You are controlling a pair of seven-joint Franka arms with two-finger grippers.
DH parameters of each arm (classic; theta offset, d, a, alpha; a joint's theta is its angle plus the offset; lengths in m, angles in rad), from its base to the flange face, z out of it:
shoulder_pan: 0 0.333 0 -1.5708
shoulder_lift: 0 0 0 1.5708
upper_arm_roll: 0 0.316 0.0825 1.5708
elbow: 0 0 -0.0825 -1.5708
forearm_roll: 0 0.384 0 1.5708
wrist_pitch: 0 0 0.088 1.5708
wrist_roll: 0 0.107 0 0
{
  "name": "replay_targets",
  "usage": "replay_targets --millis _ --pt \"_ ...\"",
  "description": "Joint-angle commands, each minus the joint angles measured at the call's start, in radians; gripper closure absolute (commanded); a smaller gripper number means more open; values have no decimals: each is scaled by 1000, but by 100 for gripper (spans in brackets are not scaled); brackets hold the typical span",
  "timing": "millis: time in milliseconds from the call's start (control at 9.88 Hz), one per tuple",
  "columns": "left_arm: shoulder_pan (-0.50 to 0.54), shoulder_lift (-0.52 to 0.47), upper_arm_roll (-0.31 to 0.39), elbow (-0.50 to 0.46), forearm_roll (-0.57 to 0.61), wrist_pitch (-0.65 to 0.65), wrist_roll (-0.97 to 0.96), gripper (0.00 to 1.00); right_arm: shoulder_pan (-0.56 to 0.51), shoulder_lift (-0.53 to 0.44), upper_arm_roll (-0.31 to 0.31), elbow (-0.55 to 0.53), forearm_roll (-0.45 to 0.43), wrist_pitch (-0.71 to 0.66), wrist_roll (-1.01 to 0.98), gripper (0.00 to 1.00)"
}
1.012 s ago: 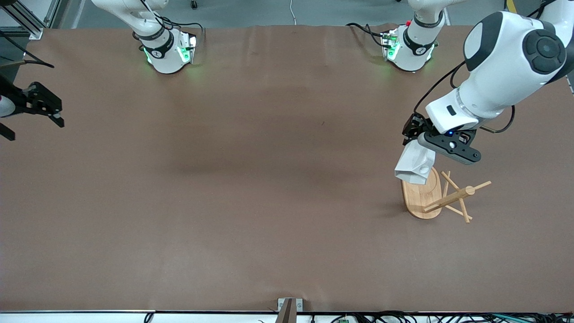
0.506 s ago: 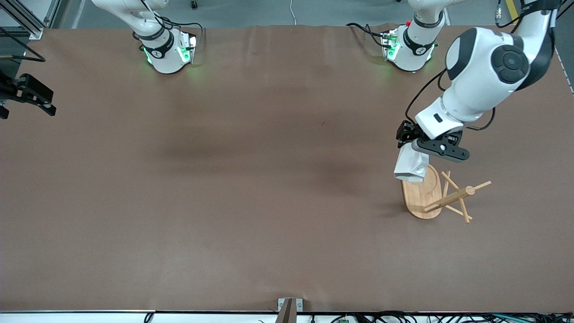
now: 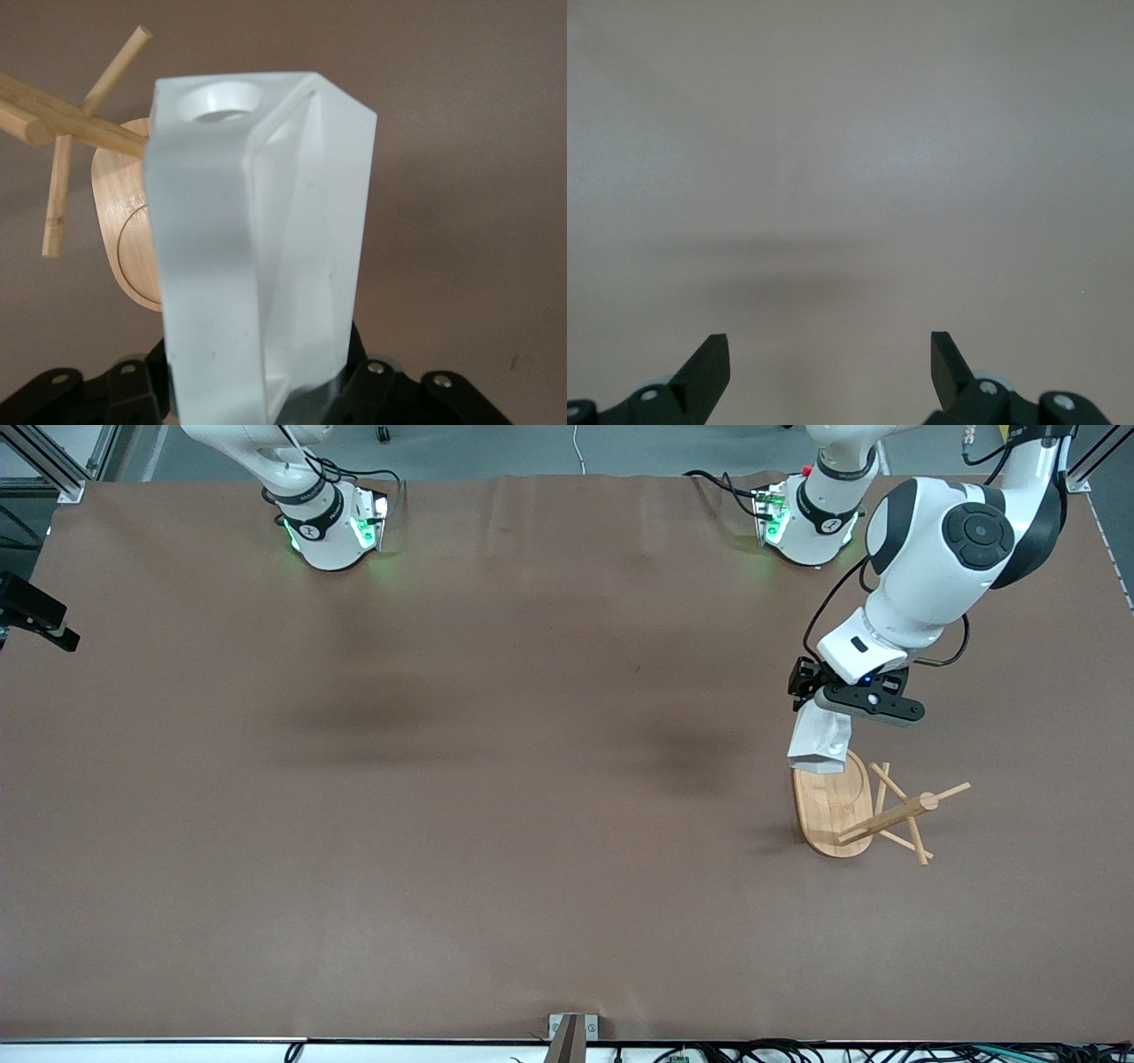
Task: Hang cup on rack
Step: 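Lower the cup with the left gripper, threading its handle onto a peg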
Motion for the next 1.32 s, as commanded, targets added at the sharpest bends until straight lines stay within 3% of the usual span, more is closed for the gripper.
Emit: replay_targets --millis 0,1214 --pt "64 4 -7 -37 -13 26 118 80 3 -4 4 -16 -23 4 21 0" --pt "98 144 -7 54 -13 44 226 80 10 4 10 -19 -21 0 69 0"
